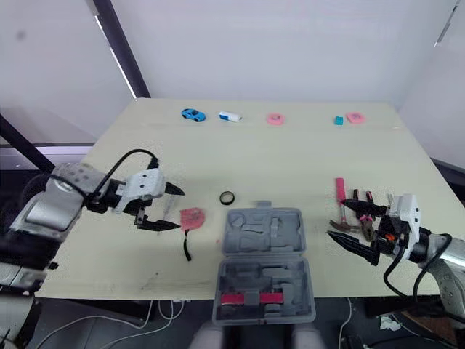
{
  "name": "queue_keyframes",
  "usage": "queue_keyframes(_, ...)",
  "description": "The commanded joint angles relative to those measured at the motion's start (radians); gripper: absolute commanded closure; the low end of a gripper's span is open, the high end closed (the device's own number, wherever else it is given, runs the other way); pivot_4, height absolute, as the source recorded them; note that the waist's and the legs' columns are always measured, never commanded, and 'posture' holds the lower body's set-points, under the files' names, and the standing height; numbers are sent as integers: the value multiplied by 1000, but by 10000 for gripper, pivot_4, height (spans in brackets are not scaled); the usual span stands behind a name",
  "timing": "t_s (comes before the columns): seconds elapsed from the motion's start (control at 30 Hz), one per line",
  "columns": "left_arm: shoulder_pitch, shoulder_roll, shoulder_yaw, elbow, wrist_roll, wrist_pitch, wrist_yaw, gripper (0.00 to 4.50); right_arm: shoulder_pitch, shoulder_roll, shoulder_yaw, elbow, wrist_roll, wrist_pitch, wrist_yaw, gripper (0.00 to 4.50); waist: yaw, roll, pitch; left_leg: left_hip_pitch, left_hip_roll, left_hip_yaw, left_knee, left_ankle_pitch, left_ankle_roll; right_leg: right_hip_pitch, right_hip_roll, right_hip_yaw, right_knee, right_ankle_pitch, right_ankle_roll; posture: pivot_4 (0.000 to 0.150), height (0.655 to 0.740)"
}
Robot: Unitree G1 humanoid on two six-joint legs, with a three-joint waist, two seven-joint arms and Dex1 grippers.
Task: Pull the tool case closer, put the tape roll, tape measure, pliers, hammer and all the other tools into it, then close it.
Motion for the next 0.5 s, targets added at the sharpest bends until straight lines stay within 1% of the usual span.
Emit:
queue_keyframes(0.03,-122,-28,-83,83,101,-110,-68,0,-29,3,14,-3,6,-5,24,206,3,-1,0,0,0,-1,0,0,0,0,0,0,0,0,0,1500,7395)
queue_keyframes(0.2,-284,-154,-208,230,216,-218,-98,0,-73,12,47,1,13,14,31,206,5,-1,1,-1,-1,-1,4,0,0,1,0,0,1,0,0,1500,7395)
queue_keyframes(0.27,-327,-197,-237,290,247,-243,-95,0,-84,17,51,6,7,8,30,206,3,-2,1,-2,-1,-1,6,0,0,2,0,1,1,0,1,1500,7395)
queue_keyframes(0.4,-454,-313,-318,534,379,-358,-1,0,-96,28,56,12,-8,-6,13,206,2,-2,1,-2,-1,-2,7,0,0,2,1,1,2,0,1,1500,7395)
queue_keyframes(0.47,-496,-360,-336,633,416,-404,32,0,-95,31,54,11,-15,-10,3,206,1,-2,2,-2,-1,-3,7,0,0,2,2,1,2,0,1,1500,7395)
queue_keyframes(0.5,-512,-379,-341,675,429,-427,45,0,-94,32,53,11,-18,-11,-1,206,0,-2,2,-2,-1,-3,7,0,0,2,2,1,2,2,4,1500,7395)
